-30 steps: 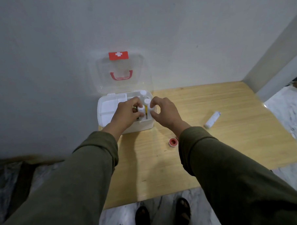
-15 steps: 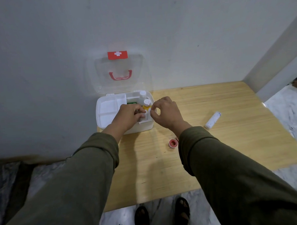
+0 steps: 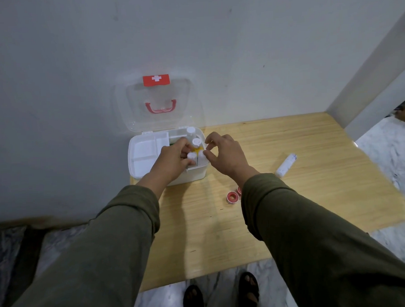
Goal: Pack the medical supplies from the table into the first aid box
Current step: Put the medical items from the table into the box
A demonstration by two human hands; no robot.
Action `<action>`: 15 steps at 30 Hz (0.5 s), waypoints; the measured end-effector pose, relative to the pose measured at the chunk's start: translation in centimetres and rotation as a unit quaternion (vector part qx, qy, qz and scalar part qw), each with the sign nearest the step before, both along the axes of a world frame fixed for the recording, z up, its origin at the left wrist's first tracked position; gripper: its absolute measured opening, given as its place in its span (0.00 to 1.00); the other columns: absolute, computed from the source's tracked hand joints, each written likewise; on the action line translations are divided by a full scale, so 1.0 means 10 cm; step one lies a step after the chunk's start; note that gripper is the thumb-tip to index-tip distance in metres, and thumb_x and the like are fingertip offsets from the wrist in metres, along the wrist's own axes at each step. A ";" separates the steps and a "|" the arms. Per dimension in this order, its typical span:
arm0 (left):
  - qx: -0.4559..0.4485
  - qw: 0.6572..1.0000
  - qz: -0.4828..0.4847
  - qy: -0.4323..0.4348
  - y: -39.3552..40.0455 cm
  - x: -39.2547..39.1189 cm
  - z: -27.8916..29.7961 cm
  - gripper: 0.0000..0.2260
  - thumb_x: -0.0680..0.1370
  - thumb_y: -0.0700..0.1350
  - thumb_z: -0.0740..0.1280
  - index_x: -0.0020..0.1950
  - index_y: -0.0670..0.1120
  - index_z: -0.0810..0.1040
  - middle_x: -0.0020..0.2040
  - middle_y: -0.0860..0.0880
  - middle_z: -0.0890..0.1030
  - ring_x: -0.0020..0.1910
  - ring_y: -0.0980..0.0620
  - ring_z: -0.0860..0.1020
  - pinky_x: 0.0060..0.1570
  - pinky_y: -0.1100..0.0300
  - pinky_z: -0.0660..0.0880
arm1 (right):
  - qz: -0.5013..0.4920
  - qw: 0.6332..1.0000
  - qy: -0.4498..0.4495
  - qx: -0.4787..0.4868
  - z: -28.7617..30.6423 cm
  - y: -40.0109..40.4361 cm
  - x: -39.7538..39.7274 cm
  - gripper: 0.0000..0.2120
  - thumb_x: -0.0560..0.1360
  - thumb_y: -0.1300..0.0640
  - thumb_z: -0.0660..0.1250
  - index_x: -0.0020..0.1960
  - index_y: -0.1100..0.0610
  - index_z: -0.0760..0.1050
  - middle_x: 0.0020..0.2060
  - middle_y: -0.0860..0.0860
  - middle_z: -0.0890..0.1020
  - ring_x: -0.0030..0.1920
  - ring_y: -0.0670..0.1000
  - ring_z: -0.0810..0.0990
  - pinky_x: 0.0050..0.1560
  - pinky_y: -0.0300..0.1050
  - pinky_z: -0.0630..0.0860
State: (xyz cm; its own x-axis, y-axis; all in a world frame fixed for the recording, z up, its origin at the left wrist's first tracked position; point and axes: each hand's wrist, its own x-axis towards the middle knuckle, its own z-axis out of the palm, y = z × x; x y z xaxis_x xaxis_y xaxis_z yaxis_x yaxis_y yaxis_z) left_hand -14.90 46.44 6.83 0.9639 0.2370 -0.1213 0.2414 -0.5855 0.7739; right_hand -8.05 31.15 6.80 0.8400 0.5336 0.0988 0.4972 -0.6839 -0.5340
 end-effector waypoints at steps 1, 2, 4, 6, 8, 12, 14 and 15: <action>0.003 1.000 -0.002 -0.002 -0.01 0.00 0.02 0.13 0.71 0.40 0.72 0.51 0.51 0.73 0.51 0.50 0.80 0.52 0.51 0.78 0.57 0.56 0.75 | -0.002 1.000 0.000 -0.002 0.02 -0.01 0.01 0.11 0.75 0.55 0.65 0.55 0.55 0.71 0.47 0.48 0.83 0.55 0.53 0.73 0.54 0.50 0.69; 0.004 1.000 -0.002 -0.003 -0.02 -0.01 0.02 0.14 0.72 0.40 0.72 0.53 0.51 0.73 0.53 0.49 0.80 0.53 0.51 0.78 0.58 0.55 0.75 | -0.004 1.000 0.001 -0.003 0.04 -0.03 0.01 0.11 0.75 0.55 0.65 0.56 0.55 0.71 0.47 0.48 0.83 0.56 0.53 0.73 0.54 0.50 0.70; 0.001 1.000 -0.001 -0.007 -0.03 -0.01 0.04 0.15 0.72 0.40 0.72 0.55 0.51 0.73 0.56 0.48 0.80 0.55 0.51 0.78 0.60 0.53 0.75 | -0.009 1.000 0.003 0.002 0.07 -0.09 0.02 0.12 0.75 0.55 0.65 0.58 0.54 0.71 0.47 0.48 0.83 0.57 0.53 0.73 0.56 0.51 0.70; 0.003 1.000 0.004 -0.016 -0.06 -0.03 0.06 0.16 0.71 0.39 0.72 0.56 0.50 0.73 0.57 0.48 0.80 0.57 0.50 0.77 0.61 0.51 0.74 | -0.016 1.000 0.002 0.009 0.09 -0.16 0.03 0.12 0.75 0.55 0.65 0.58 0.54 0.71 0.47 0.48 0.83 0.57 0.52 0.72 0.56 0.51 0.70; 0.009 0.999 0.016 -0.031 -0.09 -0.05 0.08 0.17 0.71 0.39 0.72 0.57 0.49 0.72 0.58 0.47 0.79 0.58 0.50 0.77 0.61 0.53 0.74 | -0.020 1.000 0.002 0.013 0.09 -0.25 0.02 0.13 0.75 0.55 0.65 0.59 0.54 0.70 0.47 0.48 0.83 0.57 0.52 0.73 0.57 0.51 0.71; 0.035 0.996 0.053 -0.068 -0.20 -0.12 0.13 0.18 0.72 0.40 0.72 0.59 0.48 0.72 0.58 0.47 0.79 0.54 0.51 0.75 0.51 0.60 0.68 | -0.019 1.000 0.011 0.013 0.04 -0.47 0.00 0.15 0.75 0.55 0.66 0.60 0.53 0.70 0.48 0.47 0.83 0.57 0.51 0.73 0.56 0.48 0.70; 0.047 0.992 0.075 -0.092 -0.27 -0.16 0.16 0.19 0.71 0.41 0.72 0.59 0.49 0.73 0.58 0.48 0.78 0.55 0.50 0.75 0.50 0.61 0.67 | -0.020 0.999 0.020 0.020 -0.02 -0.61 -0.02 0.15 0.74 0.55 0.67 0.60 0.53 0.71 0.48 0.47 0.82 0.56 0.51 0.73 0.52 0.45 0.67; 0.053 0.989 0.088 -0.103 -0.31 -0.19 0.16 0.19 0.71 0.41 0.73 0.59 0.49 0.73 0.58 0.48 0.78 0.56 0.50 0.75 0.50 0.61 0.67 | -0.017 0.999 0.027 0.022 -0.05 -0.68 -0.04 0.16 0.74 0.55 0.67 0.60 0.53 0.71 0.48 0.47 0.82 0.57 0.51 0.73 0.52 0.43 0.66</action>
State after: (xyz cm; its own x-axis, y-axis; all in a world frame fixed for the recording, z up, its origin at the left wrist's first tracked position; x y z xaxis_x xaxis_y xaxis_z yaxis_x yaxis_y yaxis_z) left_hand -16.77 43.32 8.39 0.9080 0.4050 0.1078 0.1912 -0.6291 0.7534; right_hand -8.45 24.36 6.28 0.8619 0.5013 0.0762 0.4447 -0.6751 -0.5886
